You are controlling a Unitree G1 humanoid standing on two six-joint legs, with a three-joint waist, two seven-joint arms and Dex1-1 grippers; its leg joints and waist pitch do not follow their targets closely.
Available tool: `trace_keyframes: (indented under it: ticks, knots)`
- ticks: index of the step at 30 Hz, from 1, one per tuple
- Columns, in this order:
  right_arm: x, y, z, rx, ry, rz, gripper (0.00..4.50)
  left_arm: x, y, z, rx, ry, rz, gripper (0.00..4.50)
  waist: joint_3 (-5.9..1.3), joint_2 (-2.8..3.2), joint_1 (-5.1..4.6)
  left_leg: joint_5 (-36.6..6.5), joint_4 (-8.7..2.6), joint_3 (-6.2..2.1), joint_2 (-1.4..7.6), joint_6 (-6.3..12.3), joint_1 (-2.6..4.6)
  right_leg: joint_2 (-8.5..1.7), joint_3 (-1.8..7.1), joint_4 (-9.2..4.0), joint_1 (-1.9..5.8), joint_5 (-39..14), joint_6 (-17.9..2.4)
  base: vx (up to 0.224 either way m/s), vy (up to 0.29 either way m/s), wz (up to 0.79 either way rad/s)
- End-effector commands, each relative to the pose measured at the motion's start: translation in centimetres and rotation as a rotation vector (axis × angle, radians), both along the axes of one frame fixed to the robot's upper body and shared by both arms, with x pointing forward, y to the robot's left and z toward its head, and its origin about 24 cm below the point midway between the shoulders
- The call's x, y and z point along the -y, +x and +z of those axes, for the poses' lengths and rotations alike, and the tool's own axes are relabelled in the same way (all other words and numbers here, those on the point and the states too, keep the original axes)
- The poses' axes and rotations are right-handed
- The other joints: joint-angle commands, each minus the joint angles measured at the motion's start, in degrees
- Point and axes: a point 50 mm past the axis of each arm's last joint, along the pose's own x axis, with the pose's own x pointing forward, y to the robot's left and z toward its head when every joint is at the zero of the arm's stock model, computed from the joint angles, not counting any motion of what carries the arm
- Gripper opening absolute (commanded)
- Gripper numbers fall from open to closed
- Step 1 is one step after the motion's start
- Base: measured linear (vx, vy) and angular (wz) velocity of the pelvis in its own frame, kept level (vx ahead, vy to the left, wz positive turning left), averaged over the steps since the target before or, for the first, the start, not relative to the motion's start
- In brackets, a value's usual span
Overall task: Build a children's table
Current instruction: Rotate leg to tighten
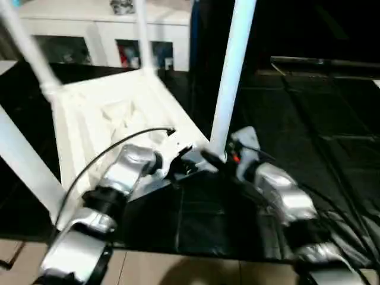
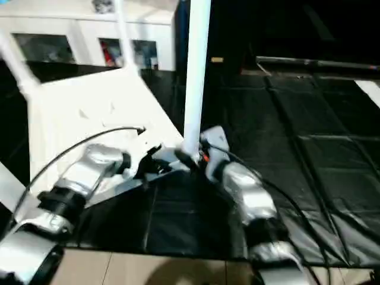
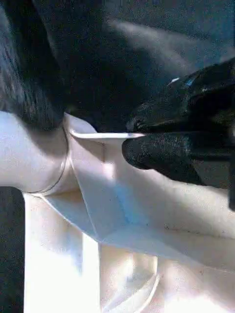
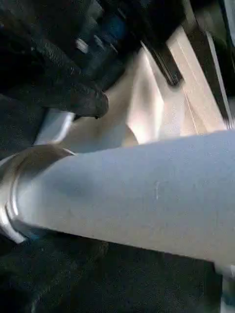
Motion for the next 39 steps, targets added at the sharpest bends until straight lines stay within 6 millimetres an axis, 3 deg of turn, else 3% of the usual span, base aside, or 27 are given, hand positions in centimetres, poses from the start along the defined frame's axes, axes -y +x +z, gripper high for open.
trace_keyframes:
  ticks: [1, 5, 6, 7, 15, 25, 32, 39]
  knots:
    - [-0.3, -1.0, -0.6, -0.029, -0.013, 0.130, 4.08, 0.6, -0.4, 0.6, 0.036, -0.011, -0.104, 0.00, -3.52, 0.11, 0.27, -12.35, -3.88, 1.12, 0.01, 4.24, -0.65, -2.67, 2.82, -3.79, 3.69, -17.63, -11.09, 0.000, 0.000, 0.00]
    - [1.6, -1.4, -0.4, -0.024, -0.044, 0.193, 4.48, -0.2, -0.9, 0.6, 0.019, -0.012, -0.166, 0.00, -3.55, -0.07, 1.21, -11.57, -3.83, 1.28, 0.12, 4.16, -0.58, -2.74, 2.90, -3.67, 3.62, -17.81, -11.03, 0.000, 0.000, 0.00]
    - [2.2, -1.7, -0.2, -0.028, -0.059, 0.249, 4.48, -0.5, -1.2, 0.6, 0.010, -0.005, -0.201, 0.00, -3.58, -0.58, 1.26, -11.41, -3.80, 1.39, 0.14, 4.28, -0.50, -2.69, 2.92, -3.69, 3.56, -17.64, -11.05, 0.000, 0.000, 0.00]
    - [2.5, -2.0, -0.1, -0.029, -0.070, 0.293, 4.48, -0.7, -1.4, 0.5, 0.009, 0.001, -0.228, 0.00, -3.63, -0.34, 1.44, -10.77, -3.80, 1.34, 0.23, 4.41, -0.59, -2.68, 2.95, -3.36, 3.67, -16.86, -11.34, 0.000, 0.000, 0.00]
    - [3.3, -2.8, 1.0, -0.060, -0.063, 0.505, 4.48, -1.8, -2.7, 0.3, -0.033, 0.043, -0.377, 0.00, -3.70, -0.44, 2.17, -9.52, -3.60, 1.58, 0.36, 5.19, -0.75, -2.61, 3.15, -2.87, 3.73, -14.97, -11.97, 0.000, 0.000, 0.00]
    - [2.5, -2.4, 1.0, -0.073, -0.065, 0.580, 4.48, -2.1, -3.7, 0.1, -0.051, 0.091, -0.509, 0.00, -3.63, -0.49, 2.75, -10.62, -3.75, 1.86, 0.52, 3.77, -0.33, -2.60, 3.54, -2.85, 3.21, -16.90, -11.92, 0.000, 0.000, 0.00]
    - [1.7, -2.0, 0.9, -0.087, -0.054, 0.609, 4.48, -2.0, -4.2, 0.3, -0.056, 0.107, -0.577, 0.00, -3.81, -0.56, 2.89, -9.22, -3.63, 1.95, 0.55, 3.61, -0.37, -2.62, 3.72, -2.39, 3.29, -14.34, -12.50, 0.000, 0.000, 0.00]
    - [1.1, -1.8, 0.9, -0.100, -0.032, 0.627, 3.91, -1.8, -4.5, 0.3, -0.050, 0.111, -0.606, 0.00, -3.78, -0.68, 2.98, -8.93, -3.60, 1.96, 0.47, 3.66, -0.55, -2.63, 3.69, -2.34, 3.43, -14.46, -12.39, 0.000, 0.000, 0.00]
